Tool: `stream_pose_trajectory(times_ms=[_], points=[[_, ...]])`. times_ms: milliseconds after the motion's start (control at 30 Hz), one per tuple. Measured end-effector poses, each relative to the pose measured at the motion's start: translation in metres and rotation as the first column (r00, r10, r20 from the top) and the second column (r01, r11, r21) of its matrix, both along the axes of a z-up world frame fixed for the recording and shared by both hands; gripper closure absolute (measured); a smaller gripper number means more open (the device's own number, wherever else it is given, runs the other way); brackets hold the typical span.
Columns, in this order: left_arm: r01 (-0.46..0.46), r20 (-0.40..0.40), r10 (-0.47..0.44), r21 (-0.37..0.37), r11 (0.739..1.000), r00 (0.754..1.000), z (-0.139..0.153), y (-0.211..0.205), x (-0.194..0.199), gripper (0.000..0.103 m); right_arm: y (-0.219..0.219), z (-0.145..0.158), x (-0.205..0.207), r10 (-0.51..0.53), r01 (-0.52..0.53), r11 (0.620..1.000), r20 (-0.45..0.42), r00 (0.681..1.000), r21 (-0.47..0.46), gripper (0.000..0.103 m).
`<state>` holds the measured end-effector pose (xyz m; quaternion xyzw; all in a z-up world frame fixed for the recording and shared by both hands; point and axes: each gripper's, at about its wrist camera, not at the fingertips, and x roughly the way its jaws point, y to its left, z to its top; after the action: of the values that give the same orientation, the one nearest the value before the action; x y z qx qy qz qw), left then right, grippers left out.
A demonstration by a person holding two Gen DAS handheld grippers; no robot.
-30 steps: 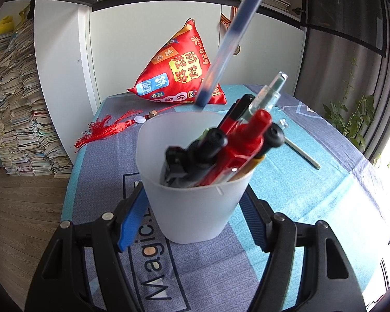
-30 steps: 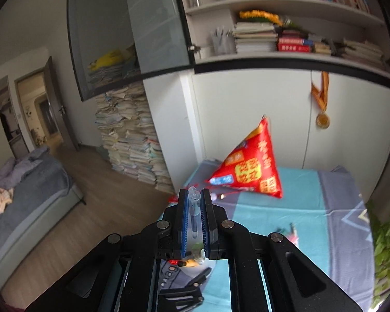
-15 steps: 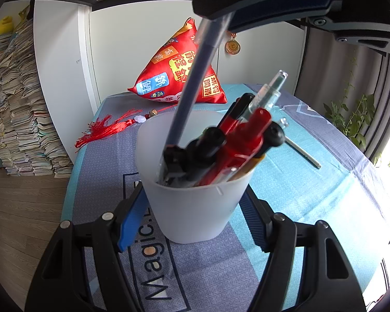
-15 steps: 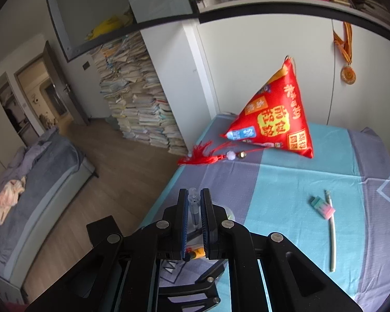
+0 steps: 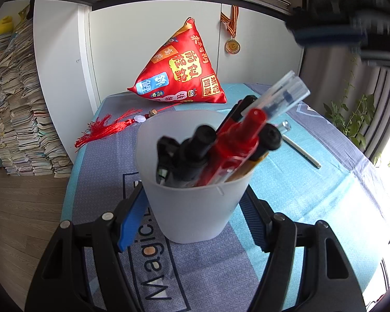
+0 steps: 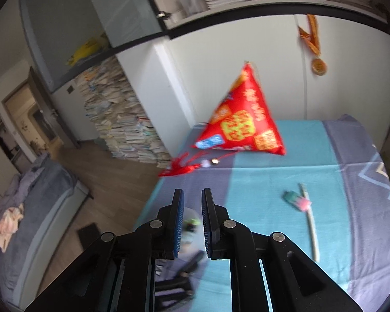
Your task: Organize stationery
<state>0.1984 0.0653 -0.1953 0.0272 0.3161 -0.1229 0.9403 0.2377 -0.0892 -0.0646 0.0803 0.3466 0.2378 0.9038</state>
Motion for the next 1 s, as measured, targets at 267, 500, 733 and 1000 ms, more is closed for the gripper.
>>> stream_pose_trajectory(times_ms=[267, 500, 733, 1000], points=[[-0.001, -0.001, 0.001, 0.003, 1.0, 1.0, 0.0, 0.0, 0.001, 0.034, -0.083, -0.071, 0.037, -0.252, 0.221, 0.958, -0.172, 0.952, -0.182, 0.091], [0.0, -0.004, 0.0, 0.005, 1.0, 1.0, 0.001, 0.0, 0.0, 0.033, -0.111, -0.131, 0.045, -0.251, 0.185, 0.957, -0.325, 0.912, -0.221, 0.091], [0.001, -0.007, 0.0, 0.008, 1.0, 1.0, 0.001, -0.001, -0.001, 0.033, -0.108, -0.136, 0.04, -0.233, 0.168, 0.96, -0.311, 0.921, -0.222, 0.091], [0.0, -0.017, 0.0, 0.006, 1.0, 1.0, 0.001, -0.002, 0.002, 0.033, -0.102, -0.129, 0.019, -0.23, 0.157, 0.955, -0.295, 0.927, -0.251, 0.094]])
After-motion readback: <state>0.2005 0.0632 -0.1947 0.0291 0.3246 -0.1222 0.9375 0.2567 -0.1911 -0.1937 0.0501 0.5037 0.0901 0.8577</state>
